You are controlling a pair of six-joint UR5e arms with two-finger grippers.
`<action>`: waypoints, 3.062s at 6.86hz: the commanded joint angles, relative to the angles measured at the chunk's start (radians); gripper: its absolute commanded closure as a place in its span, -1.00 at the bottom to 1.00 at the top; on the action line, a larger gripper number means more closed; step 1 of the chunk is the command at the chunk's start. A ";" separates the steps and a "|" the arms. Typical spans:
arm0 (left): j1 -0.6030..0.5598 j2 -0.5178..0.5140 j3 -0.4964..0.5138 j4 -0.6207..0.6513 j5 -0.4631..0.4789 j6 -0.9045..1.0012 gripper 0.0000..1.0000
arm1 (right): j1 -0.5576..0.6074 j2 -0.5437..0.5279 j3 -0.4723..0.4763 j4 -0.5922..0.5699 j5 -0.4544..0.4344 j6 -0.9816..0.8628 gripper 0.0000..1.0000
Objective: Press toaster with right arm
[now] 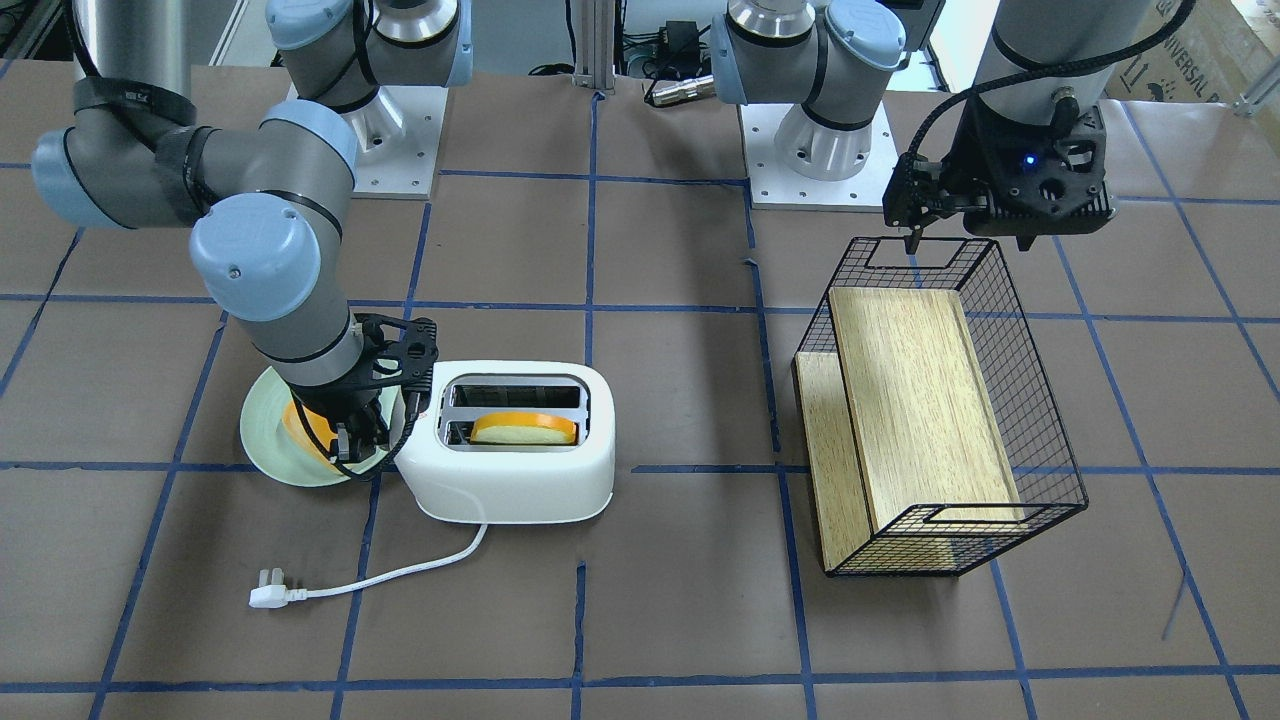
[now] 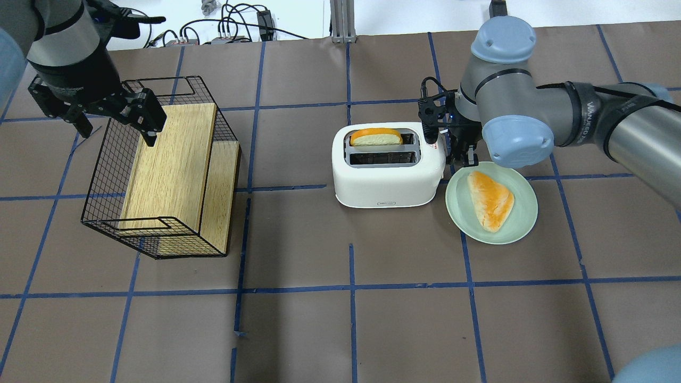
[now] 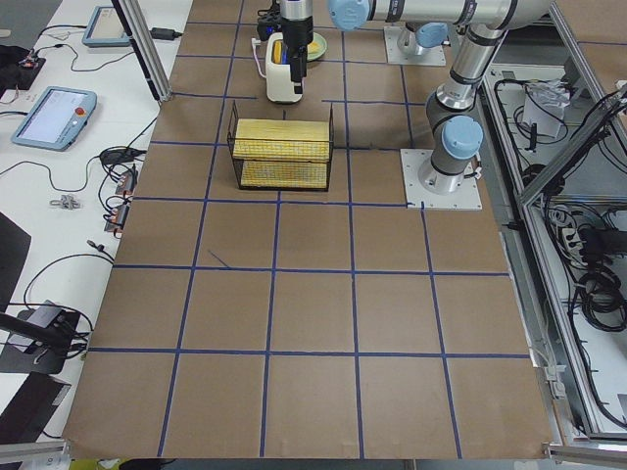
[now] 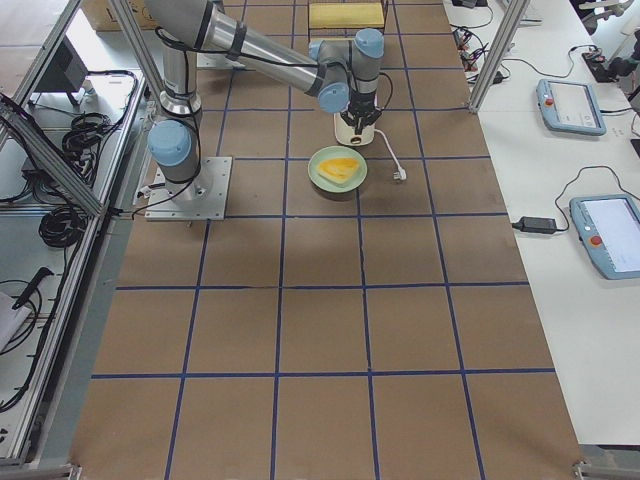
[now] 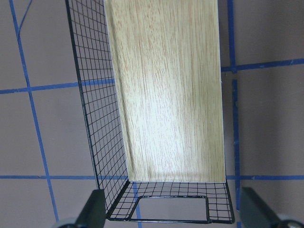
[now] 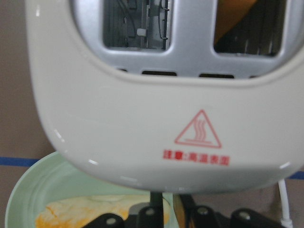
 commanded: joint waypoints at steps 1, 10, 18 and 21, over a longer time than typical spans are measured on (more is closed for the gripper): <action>0.000 0.000 0.002 0.000 0.000 0.000 -1.00 | 0.000 0.017 -0.001 -0.012 0.000 0.000 0.55; 0.000 0.000 0.000 0.000 0.000 -0.001 -1.00 | 0.003 -0.176 -0.238 0.308 0.006 0.809 0.52; 0.000 0.000 0.000 0.000 0.000 0.000 -1.00 | -0.011 -0.167 -0.418 0.615 0.018 1.614 0.03; 0.000 0.000 0.000 0.000 0.000 0.000 -1.00 | -0.009 -0.167 -0.416 0.609 0.017 1.614 -0.25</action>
